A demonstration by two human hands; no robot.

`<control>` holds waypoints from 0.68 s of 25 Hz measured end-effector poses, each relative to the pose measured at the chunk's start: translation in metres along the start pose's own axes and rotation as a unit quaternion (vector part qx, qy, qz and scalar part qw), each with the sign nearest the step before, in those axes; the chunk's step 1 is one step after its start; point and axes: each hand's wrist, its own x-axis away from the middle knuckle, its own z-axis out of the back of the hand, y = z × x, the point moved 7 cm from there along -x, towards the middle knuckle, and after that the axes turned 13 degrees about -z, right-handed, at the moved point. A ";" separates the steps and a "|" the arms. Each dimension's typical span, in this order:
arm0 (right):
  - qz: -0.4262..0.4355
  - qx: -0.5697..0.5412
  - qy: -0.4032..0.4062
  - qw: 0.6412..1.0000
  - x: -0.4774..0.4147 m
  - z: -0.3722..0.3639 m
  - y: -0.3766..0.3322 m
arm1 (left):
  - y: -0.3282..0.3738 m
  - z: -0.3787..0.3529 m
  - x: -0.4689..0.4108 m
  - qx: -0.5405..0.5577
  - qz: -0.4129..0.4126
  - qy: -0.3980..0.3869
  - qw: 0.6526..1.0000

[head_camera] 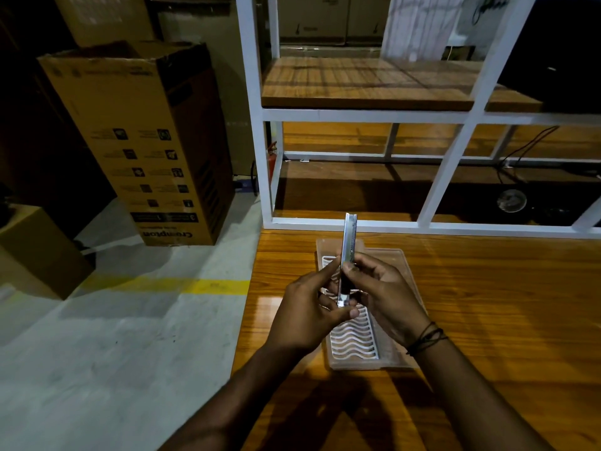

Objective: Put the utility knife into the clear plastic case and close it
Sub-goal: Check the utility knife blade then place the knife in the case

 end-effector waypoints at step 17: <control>0.011 0.059 0.040 0.997 0.001 0.004 0.006 | -0.007 -0.010 0.000 0.038 0.010 0.016 0.999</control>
